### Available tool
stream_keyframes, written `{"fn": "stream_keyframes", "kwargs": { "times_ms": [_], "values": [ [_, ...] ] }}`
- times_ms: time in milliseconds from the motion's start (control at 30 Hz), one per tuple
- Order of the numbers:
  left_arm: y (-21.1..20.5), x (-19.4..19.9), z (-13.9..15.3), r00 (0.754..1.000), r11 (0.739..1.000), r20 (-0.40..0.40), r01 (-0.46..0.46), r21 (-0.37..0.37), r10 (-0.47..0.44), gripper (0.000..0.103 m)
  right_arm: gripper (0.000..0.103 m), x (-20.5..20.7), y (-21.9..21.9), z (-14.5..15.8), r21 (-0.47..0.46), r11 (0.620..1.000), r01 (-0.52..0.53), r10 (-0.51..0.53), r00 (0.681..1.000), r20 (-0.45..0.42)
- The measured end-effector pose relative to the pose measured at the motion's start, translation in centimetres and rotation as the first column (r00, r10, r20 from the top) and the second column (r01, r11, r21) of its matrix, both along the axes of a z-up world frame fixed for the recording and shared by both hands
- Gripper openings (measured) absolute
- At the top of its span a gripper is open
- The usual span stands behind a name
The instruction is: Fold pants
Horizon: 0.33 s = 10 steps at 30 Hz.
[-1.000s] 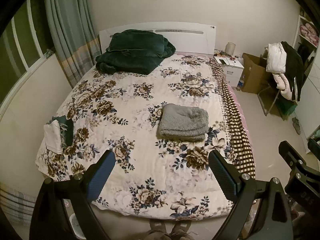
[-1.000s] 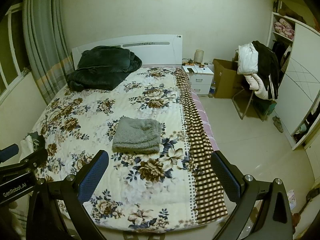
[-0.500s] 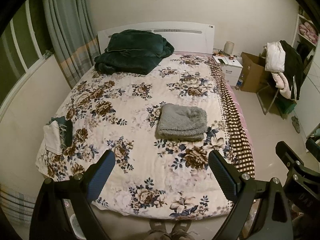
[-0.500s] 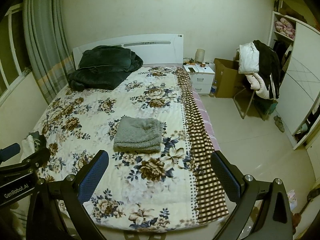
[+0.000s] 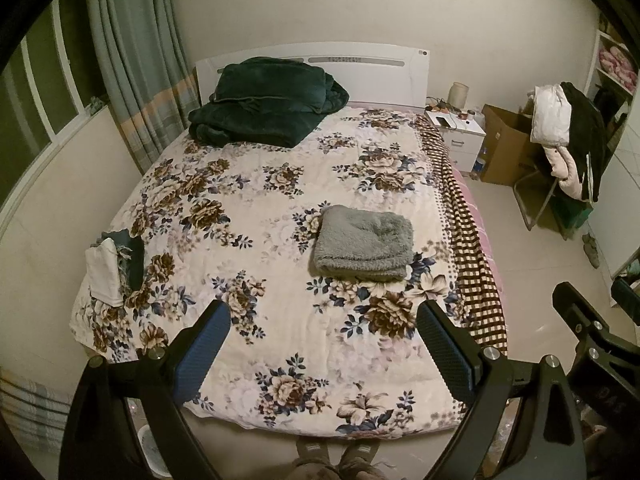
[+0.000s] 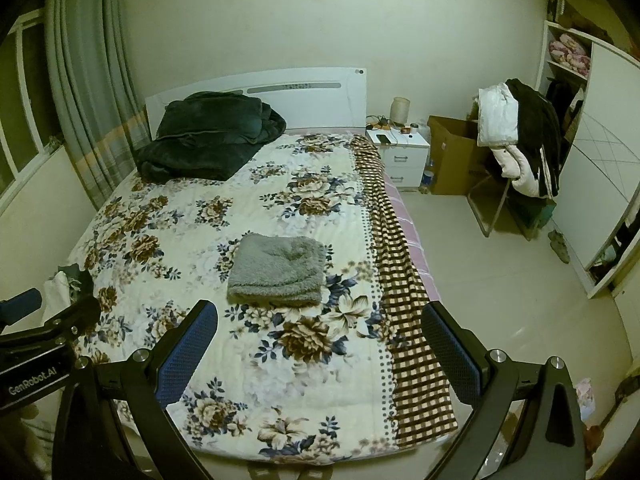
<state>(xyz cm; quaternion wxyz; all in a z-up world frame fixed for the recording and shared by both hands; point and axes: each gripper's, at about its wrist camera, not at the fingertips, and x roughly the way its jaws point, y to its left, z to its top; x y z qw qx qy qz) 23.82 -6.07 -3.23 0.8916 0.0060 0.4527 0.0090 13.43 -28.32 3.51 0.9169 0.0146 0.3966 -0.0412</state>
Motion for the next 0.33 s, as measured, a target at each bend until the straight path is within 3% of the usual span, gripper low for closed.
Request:
{"fn": "stream_keyframes", "kwargs": {
  "times_ms": [333],
  "values": [
    [0.06, 0.09, 0.31, 1.0, 1.0, 0.006, 0.001, 0.001, -0.001, 0.095, 0.103, 0.01, 0.0, 0.02, 0.002, 1.0, -0.003, 0.003, 1.0, -0.001]
  ]
}}
